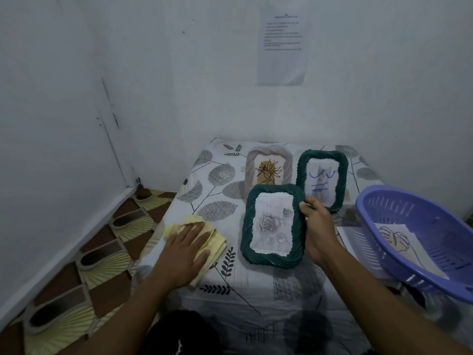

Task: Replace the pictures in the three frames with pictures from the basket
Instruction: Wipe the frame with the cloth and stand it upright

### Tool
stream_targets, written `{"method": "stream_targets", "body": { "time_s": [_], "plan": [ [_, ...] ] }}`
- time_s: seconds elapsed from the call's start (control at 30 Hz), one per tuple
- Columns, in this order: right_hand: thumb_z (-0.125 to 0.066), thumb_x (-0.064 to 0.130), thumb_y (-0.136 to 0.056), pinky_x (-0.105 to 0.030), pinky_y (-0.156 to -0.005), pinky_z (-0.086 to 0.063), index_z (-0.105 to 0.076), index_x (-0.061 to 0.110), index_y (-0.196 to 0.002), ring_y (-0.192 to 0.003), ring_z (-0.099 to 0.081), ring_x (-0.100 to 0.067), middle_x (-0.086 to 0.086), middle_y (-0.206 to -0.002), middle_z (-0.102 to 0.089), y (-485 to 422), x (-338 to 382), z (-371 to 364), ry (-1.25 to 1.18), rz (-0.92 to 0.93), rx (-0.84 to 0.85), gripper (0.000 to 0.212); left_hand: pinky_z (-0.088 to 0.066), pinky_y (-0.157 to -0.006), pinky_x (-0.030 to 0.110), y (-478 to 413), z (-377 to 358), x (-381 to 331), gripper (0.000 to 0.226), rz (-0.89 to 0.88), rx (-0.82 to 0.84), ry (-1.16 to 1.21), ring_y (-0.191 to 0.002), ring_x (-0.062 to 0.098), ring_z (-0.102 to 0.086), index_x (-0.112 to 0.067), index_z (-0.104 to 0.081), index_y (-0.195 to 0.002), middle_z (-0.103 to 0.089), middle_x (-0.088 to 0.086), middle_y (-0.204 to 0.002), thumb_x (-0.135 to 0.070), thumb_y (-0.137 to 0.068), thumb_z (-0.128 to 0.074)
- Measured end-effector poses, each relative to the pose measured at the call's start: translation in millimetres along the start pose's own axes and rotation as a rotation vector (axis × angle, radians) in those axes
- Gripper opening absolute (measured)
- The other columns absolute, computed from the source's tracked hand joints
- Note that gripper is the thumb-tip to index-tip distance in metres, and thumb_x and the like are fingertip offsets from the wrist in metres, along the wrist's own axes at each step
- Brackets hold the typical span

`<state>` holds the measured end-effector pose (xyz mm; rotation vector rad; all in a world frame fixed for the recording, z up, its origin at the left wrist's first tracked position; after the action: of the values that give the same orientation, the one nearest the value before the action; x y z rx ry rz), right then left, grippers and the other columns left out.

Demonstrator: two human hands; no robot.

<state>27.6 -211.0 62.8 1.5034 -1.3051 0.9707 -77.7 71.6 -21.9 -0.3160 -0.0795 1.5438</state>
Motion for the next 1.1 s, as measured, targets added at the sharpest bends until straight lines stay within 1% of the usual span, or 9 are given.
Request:
{"method": "stream_targets", "body": {
  "time_s": [0.27, 0.43, 0.53, 0.6, 0.67, 0.77, 0.87, 1.0, 1.1],
  "plan": [
    [-0.045, 0.010, -0.100, -0.040, -0.077, -0.053, -0.061, 0.009, -0.111, -0.081, -0.064, -0.025, -0.013, -0.097, -0.069, 0, -2, -37, 0.006, 0.001, 0.070, 0.020, -0.020, -0.113, 0.050, -11, 2, 16, 0.090, 0.038, 0.051, -0.035, -0.147, 0.021, -0.016, -0.031, -0.032, -0.147, -0.016, -0.005, -0.159, -0.073, -0.081, 0.012],
    [-0.045, 0.011, -0.100, -0.043, -0.081, -0.055, -0.062, 0.015, -0.108, -0.084, -0.067, -0.025, -0.011, -0.100, -0.071, -7, -4, -50, 0.005, -0.002, 0.101, 0.019, -0.029, -0.104, 0.051, -20, 25, 4, 0.061, 0.047, -0.120, -0.039, -0.130, 0.022, -0.041, -0.026, -0.050, -0.131, -0.045, -0.002, -0.143, -0.059, -0.092, -0.017],
    [-0.044, 0.012, -0.100, -0.037, -0.073, -0.056, -0.059, 0.013, -0.112, -0.082, -0.068, -0.023, -0.011, -0.099, -0.071, -7, -2, -66, 0.009, 0.016, 0.179, 0.019, -0.043, -0.083, 0.039, -39, 59, -11, 0.045, 0.184, -0.277, 0.449, -0.094, 0.016, -0.053, -0.020, -0.057, -0.109, -0.057, 0.000, -0.106, -0.050, -0.094, -0.027],
    [-0.043, 0.012, -0.101, -0.036, -0.071, -0.056, -0.058, 0.014, -0.112, -0.081, -0.067, -0.022, -0.011, -0.099, -0.071, -9, 0, -80, 0.011, 0.024, 0.230, 0.018, -0.047, -0.073, 0.034, -59, 72, -21, 0.042, 0.368, -0.171, 1.011, -0.078, 0.015, -0.056, -0.016, -0.057, -0.102, -0.059, 0.003, -0.092, -0.049, -0.099, -0.031],
    [-0.042, 0.013, -0.101, -0.042, -0.077, -0.054, -0.057, 0.014, -0.110, -0.085, -0.066, -0.025, -0.013, -0.101, -0.070, -12, 5, -92, 0.013, 0.041, 0.274, 0.017, -0.052, -0.077, 0.035, -76, 78, -25, 0.047, 0.478, -0.061, 1.298, -0.086, 0.018, -0.062, -0.015, -0.058, -0.111, -0.063, 0.004, -0.098, -0.051, -0.100, -0.030],
    [-0.041, 0.015, -0.101, -0.051, -0.090, -0.051, -0.053, 0.013, -0.113, -0.094, -0.065, -0.029, -0.018, -0.113, -0.066, -19, 9, -108, 0.022, 0.068, 0.346, 0.017, -0.049, -0.096, 0.043, -91, 83, -17, 0.041, 0.523, -0.069, 1.442, -0.106, 0.020, -0.061, -0.025, -0.058, -0.121, -0.063, -0.001, -0.116, -0.050, -0.099, -0.033],
    [-0.042, 0.017, -0.101, -0.050, -0.093, -0.049, -0.055, 0.015, -0.107, -0.099, -0.064, -0.029, -0.018, -0.115, -0.066, -29, 10, -123, 0.039, 0.094, 0.395, 0.015, -0.049, -0.095, 0.041, -106, 84, -4, 0.032, 0.501, -0.087, 1.484, -0.108, 0.019, -0.061, -0.026, -0.063, -0.107, -0.067, -0.001, -0.113, -0.043, -0.101, -0.035],
    [-0.042, 0.016, -0.100, -0.032, -0.072, -0.048, -0.057, 0.009, -0.106, -0.085, -0.062, -0.020, -0.008, -0.096, -0.067, -53, 12, -146, 0.107, 0.115, 0.399, 0.018, -0.052, -0.079, 0.032, -135, 94, 22, 0.030, 0.471, -0.225, 1.482, -0.096, 0.018, -0.065, -0.019, -0.066, -0.100, -0.071, 0.004, -0.101, -0.032, -0.101, -0.038],
    [-0.042, 0.014, -0.099, -0.030, -0.066, -0.043, -0.060, 0.014, -0.095, -0.079, -0.058, -0.020, -0.006, -0.088, -0.064, -76, 6, -165, 0.122, 0.093, 0.355, 0.018, -0.051, -0.086, 0.037, -159, 87, 46, 0.030, 0.501, -0.241, 1.456, -0.093, 0.019, -0.065, -0.017, -0.066, -0.095, -0.070, 0.006, -0.098, -0.032, -0.100, -0.040]
  ]
}}
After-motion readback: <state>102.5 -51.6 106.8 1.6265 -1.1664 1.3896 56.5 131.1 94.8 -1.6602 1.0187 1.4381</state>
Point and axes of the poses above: each hand's wrist, its own y-axis away from the middle knuckle, its own z-axis out of the back of the hand, x = y × z, the point moved 5 cm from there along -y, towards the middle knuckle
